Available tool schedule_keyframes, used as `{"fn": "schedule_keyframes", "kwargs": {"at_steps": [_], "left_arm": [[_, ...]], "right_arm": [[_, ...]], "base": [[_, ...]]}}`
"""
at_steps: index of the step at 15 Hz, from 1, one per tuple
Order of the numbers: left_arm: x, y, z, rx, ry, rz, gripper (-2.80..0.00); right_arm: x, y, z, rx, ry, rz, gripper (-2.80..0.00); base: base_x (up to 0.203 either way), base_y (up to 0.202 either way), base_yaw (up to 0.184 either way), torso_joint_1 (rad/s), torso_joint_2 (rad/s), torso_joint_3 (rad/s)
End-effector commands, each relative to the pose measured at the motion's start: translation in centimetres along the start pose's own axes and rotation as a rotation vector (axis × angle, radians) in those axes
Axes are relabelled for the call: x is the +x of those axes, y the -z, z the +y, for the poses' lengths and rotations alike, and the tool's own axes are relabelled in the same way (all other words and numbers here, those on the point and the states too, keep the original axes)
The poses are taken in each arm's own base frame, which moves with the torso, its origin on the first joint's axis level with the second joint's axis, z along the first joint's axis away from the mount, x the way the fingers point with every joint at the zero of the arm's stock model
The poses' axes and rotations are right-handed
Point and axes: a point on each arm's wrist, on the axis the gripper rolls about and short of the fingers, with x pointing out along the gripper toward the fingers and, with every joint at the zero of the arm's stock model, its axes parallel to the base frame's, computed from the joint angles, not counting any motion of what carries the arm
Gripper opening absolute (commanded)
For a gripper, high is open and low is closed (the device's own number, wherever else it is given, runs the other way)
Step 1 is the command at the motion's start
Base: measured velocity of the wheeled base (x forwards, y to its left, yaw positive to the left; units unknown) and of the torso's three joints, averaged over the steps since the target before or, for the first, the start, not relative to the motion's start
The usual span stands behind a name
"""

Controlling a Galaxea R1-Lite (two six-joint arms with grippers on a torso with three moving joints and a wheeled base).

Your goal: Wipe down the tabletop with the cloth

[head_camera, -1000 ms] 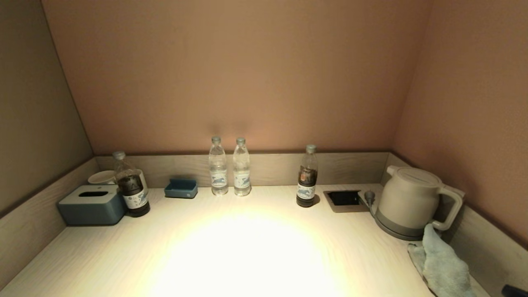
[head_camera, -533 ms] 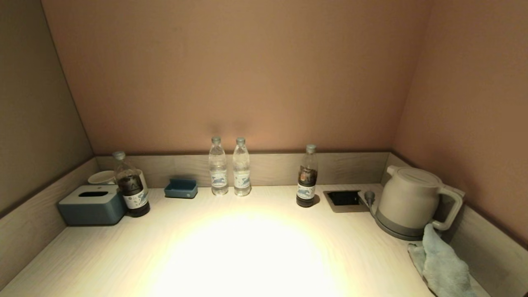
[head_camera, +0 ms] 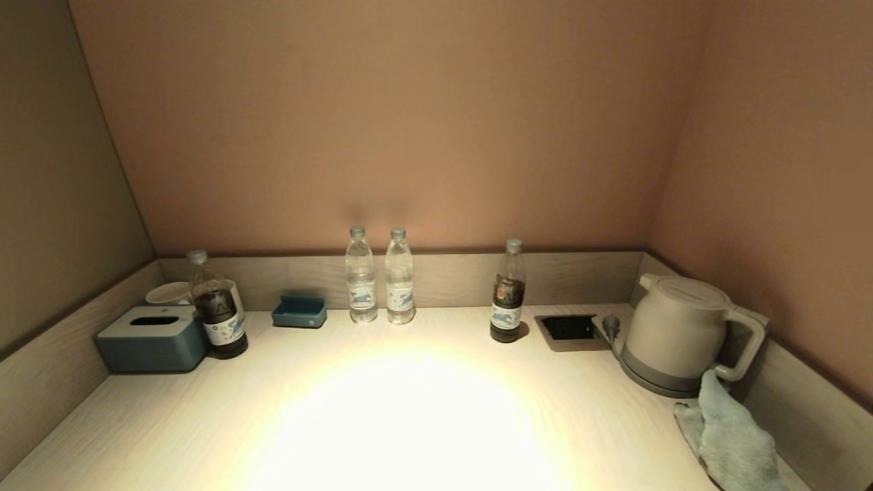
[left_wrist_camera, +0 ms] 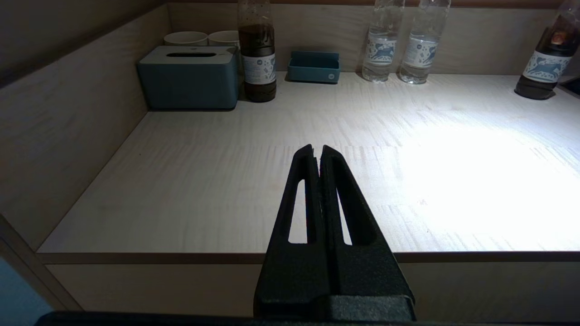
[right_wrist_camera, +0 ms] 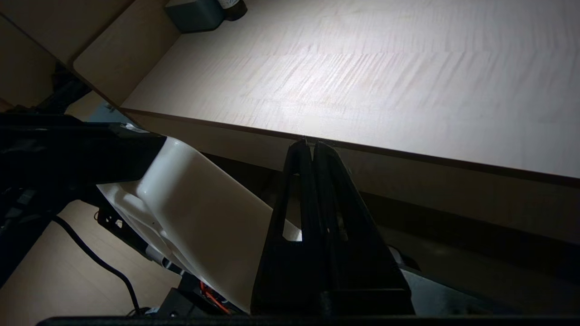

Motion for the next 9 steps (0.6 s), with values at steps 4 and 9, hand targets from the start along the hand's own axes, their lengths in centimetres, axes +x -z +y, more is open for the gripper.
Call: {"fn": "schedule_keyframes", "kwargs": {"at_steps": [4, 9], "left_arm": [[0.0, 0.0, 0.0, -0.001, 0.0, 0.001, -2.8], [0.0, 0.0, 0.0, -0.001, 0.0, 0.001, -2.8]], "right_arm": [[-0.3, 0.3, -0.1, -0.028, 0.017, 0.022, -2.8], [-1.4, -0.3, -0.1, -0.092, -0.001, 0.015, -2.8]], "base": [[0.0, 0.0, 0.0, 0.0, 0.0, 0.0], [0.0, 0.0, 0.0, 0.0, 0.0, 0.0]]}}
